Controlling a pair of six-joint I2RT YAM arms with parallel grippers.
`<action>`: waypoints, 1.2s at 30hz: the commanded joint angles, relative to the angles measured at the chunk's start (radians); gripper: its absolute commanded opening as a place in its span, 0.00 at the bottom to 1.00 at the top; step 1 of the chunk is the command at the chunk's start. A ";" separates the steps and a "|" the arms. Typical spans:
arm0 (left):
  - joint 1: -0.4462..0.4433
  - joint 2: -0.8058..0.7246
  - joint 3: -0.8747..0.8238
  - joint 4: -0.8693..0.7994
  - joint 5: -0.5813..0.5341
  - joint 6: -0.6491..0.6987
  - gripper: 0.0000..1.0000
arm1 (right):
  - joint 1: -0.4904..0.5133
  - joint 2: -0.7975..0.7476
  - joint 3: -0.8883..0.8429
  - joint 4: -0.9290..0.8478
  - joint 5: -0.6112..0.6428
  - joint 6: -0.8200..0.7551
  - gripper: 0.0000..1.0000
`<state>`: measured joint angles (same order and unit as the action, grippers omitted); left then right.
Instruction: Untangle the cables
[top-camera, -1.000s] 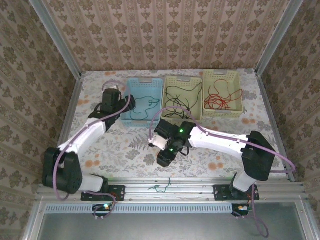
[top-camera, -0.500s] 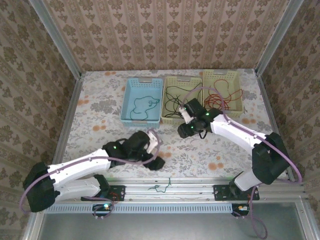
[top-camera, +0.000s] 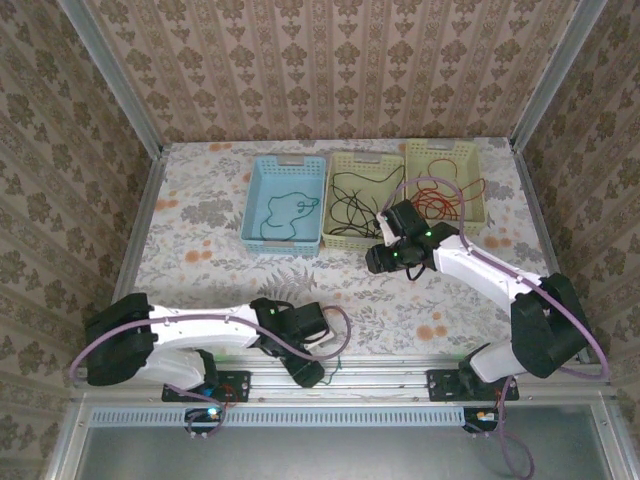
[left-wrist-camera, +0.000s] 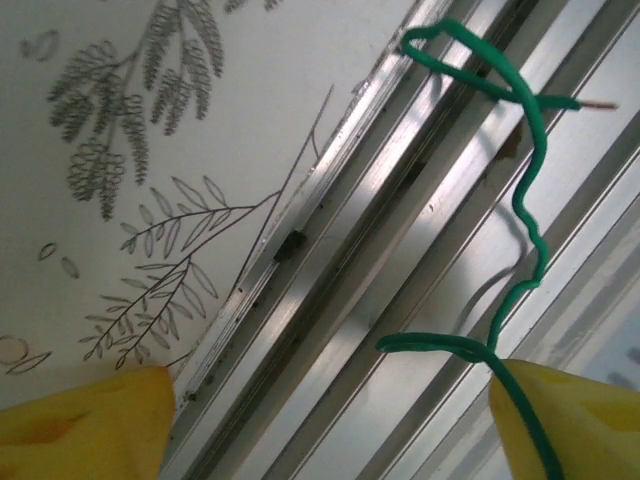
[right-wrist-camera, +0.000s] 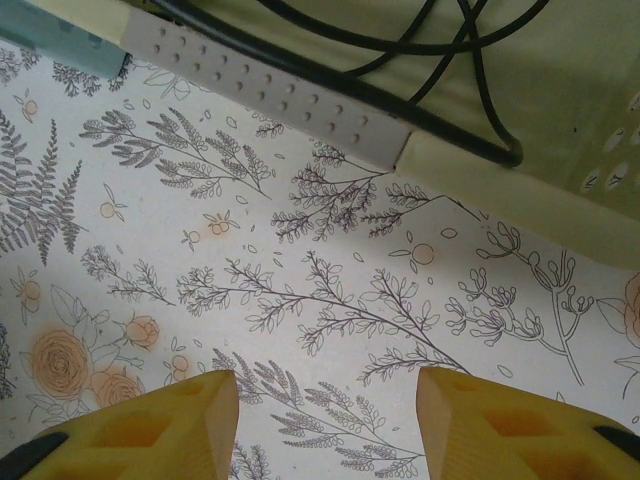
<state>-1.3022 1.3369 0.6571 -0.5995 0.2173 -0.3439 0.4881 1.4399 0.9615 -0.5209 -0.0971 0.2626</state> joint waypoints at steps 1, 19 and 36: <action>-0.009 0.032 0.034 -0.013 0.053 0.017 0.55 | -0.011 -0.035 -0.017 0.018 -0.015 0.016 0.52; 0.608 -0.362 -0.021 0.521 -0.188 -0.035 0.00 | -0.118 -0.098 -0.047 0.062 0.010 0.105 0.52; 0.796 0.011 0.253 0.608 -0.369 -0.030 1.00 | -0.208 -0.219 -0.085 0.066 0.066 0.112 0.55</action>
<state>-0.4976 1.4315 0.9504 -0.0326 -0.0425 -0.3576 0.3027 1.2602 0.8948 -0.4664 -0.0772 0.3611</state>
